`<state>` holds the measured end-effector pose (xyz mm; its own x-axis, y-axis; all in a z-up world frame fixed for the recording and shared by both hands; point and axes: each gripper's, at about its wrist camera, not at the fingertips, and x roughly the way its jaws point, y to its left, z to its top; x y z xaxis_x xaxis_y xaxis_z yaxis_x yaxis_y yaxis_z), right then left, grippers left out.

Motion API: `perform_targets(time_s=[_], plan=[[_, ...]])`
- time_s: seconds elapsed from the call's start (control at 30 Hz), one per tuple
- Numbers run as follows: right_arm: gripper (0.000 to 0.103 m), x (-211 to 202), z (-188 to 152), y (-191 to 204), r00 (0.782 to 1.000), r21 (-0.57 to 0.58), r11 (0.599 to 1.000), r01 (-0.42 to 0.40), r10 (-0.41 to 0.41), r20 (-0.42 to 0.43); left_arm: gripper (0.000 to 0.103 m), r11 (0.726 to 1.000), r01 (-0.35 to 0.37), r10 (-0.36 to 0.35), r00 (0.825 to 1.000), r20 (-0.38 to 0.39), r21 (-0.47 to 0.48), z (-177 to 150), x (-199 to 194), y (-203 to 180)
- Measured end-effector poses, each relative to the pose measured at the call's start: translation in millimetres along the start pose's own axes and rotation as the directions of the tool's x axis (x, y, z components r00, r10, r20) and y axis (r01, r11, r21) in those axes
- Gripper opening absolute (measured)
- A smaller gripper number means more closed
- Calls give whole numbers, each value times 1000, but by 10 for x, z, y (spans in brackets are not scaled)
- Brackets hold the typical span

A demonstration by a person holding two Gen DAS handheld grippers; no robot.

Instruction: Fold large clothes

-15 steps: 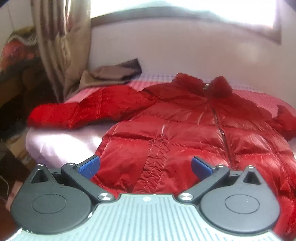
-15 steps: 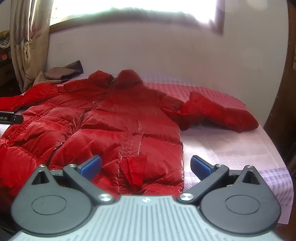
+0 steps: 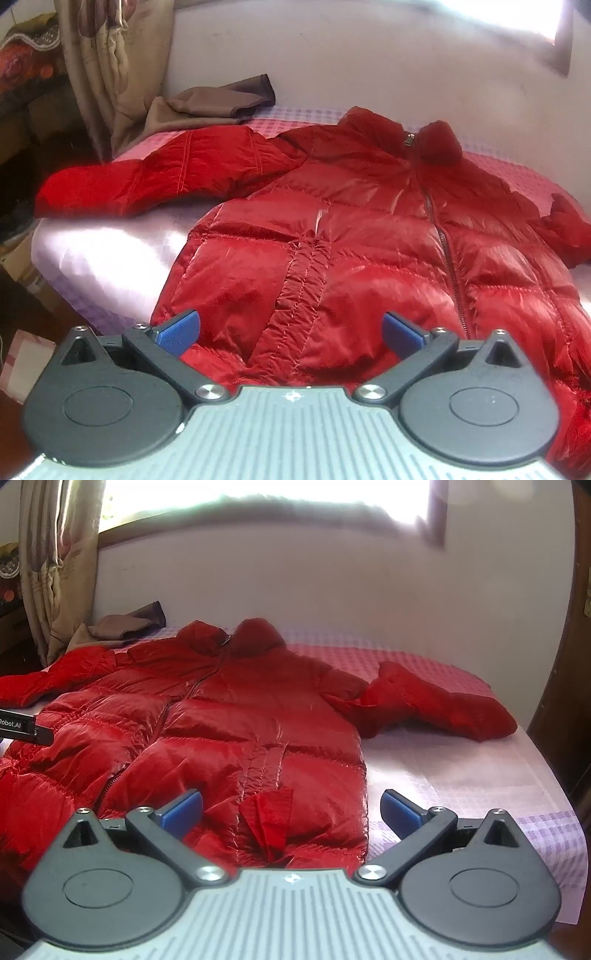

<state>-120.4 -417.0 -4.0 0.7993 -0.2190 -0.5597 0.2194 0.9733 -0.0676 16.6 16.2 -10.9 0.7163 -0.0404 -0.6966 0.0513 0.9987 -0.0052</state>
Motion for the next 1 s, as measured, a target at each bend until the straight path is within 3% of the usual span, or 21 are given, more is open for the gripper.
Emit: perform_targets(time_s=[0.3,0.67,1.0], plan=[[103,-10,4,10,1000,6,1000,-3,3,-1,103,999,-19,17,999,45,30,-12,-21,-42],[103,-28,-2,35,1000,2,1000,-6,6,1,102,999,2,2,998,-66,55,-58,89,37],[103,-52,-14,39,1000,5,1000,-9,9,-4,103,998,-36,39,998,-49,50,-71,43,-3]])
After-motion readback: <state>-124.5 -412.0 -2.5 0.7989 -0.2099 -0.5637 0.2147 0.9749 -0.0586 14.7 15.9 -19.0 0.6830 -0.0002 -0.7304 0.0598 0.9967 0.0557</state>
